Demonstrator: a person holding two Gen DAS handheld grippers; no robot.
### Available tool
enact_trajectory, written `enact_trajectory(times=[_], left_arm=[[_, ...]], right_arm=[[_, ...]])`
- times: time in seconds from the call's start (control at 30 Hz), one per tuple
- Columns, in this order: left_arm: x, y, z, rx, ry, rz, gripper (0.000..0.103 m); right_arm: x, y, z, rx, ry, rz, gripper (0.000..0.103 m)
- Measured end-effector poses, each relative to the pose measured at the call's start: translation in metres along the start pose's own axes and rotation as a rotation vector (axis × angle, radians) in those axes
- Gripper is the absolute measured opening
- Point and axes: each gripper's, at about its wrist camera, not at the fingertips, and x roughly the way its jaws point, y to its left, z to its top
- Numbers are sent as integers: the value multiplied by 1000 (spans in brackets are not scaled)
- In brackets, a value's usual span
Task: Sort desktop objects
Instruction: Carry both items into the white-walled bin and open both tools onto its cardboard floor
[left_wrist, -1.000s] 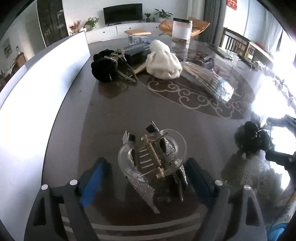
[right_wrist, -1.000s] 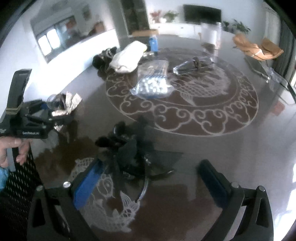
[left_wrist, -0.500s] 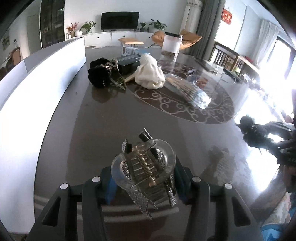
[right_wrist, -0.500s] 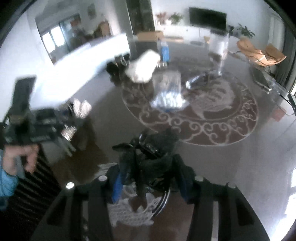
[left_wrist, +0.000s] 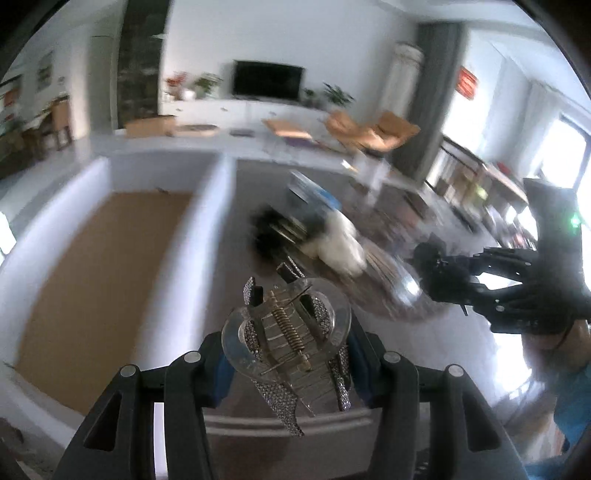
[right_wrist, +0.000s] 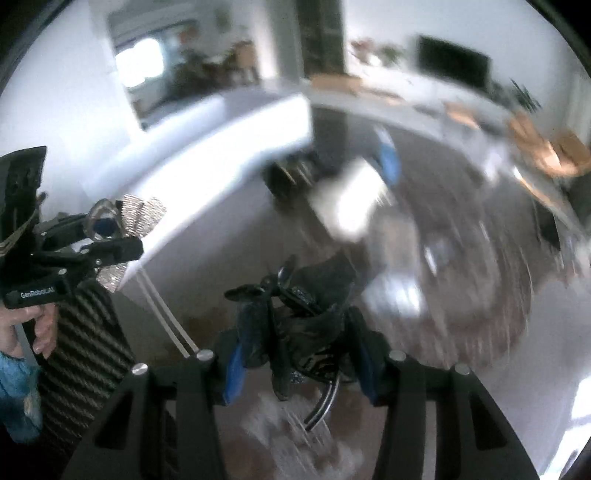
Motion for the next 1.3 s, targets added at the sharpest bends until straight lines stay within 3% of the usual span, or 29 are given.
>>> enact_trajectory(times=[0.1,0.23,0.4,0.53,0.63,0.7,0.73,0.77,0.83,0.87,1.0,1.13,1.3], left_arm=[[-14,53,21,-64,-19,106,52],[-5,125,28,-168,23,228,52],[31,176,12,-226,128,302,52],[50,186,2,-231,173,318,52],[56,190,-3,-247,184,347,52],[65,193,-5,-263,238,370,53],[67,194,-3,-270,254,373,53],[69,194,-2,-261,265,388,53],[75,190,-4,-227,306,442,55],[77,188,-4,-209,325,467,56],[90,174,-9,-146,409,538,67],[101,162,-18,-44,473,618,68],[99,155,-19,-52,455,585,68]], right_arm=[[4,40,63,-60,-74,70,49],[31,100,131,-135,-139,157,49],[109,166,176,-216,-95,222,49],[174,191,180,-275,6,178,49],[203,202,178,-316,63,168,49],[216,207,176,-342,97,156,50],[222,209,175,-357,111,144,53],[226,210,173,-367,123,131,66],[234,211,171,-392,131,112,81],[237,211,169,-406,134,99,83],[245,199,162,-433,170,73,83],[242,197,154,-497,160,66,82],[240,187,152,-490,160,100,80]])
